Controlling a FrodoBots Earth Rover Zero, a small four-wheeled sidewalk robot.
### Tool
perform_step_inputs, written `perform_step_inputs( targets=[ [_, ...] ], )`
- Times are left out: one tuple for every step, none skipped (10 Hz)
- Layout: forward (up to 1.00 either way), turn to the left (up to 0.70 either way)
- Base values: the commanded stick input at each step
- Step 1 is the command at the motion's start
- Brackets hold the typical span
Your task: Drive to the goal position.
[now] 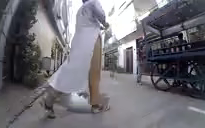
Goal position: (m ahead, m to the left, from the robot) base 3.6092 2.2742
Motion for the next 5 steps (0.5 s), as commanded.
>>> perform_step_inputs(
  targets=[
    [-1.00,0.00],
    [-1.00,0.00],
    [-0.40,0.00],
    [0.00,0.00],
    [0.00,0.00]
  ],
)
